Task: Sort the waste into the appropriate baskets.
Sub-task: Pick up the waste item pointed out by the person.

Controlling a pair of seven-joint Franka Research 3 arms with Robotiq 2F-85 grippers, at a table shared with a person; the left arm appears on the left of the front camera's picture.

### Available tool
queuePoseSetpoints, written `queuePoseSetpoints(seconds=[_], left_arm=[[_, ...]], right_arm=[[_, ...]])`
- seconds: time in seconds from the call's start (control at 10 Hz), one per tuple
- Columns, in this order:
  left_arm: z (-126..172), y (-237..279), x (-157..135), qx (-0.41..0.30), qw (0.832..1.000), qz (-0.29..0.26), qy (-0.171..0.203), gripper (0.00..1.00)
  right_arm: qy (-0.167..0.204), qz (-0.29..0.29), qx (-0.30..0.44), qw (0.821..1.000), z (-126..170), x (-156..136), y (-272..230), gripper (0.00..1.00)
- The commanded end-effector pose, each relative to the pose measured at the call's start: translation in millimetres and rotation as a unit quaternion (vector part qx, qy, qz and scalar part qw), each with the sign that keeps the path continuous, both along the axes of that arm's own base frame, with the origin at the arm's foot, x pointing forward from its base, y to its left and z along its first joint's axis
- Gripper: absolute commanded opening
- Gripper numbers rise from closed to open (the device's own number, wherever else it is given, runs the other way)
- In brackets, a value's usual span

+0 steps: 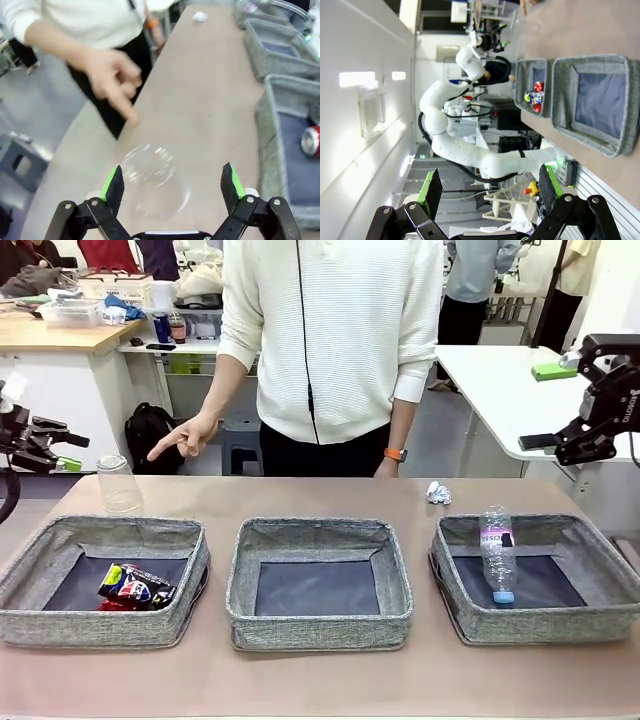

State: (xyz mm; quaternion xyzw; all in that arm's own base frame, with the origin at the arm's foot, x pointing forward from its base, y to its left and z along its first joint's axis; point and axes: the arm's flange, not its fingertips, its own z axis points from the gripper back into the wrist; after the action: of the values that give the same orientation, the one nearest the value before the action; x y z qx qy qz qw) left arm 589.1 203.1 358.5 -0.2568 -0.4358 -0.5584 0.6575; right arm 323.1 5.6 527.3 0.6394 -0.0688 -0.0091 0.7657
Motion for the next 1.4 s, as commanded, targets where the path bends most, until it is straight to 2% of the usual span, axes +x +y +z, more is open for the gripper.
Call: queuePoseSetpoints(seconds=[0.0, 0.4, 0.8, 1.3], left_arm=[[-5.8, -0.3, 15.2, 0.021, 0.999, 0.048, -0.004, 1.0], [-35.7, 5.8, 26.5, 0.03, 0.996, 0.076, 0.03, 1.0], [-53.9, -22.4, 38.1, 0.017, 0.998, 0.038, 0.05, 1.0], [-66.4, -47.1, 43.5, -0.014, 0.997, 0.017, 0.079, 1.0]], right_arm=[[-0.002, 0.001, 0.01, 1.0, 2.4, 0.3, 0.3, 1.0], [-0.002, 0.001, 0.01, 1.0, 2.4, 0.3, 0.3, 1.0], [-0.002, 0.001, 0.01, 1.0, 2.4, 0.3, 0.3, 1.0], [-0.002, 0.001, 0.01, 1.0, 2.4, 0.3, 0.3, 1.0]])
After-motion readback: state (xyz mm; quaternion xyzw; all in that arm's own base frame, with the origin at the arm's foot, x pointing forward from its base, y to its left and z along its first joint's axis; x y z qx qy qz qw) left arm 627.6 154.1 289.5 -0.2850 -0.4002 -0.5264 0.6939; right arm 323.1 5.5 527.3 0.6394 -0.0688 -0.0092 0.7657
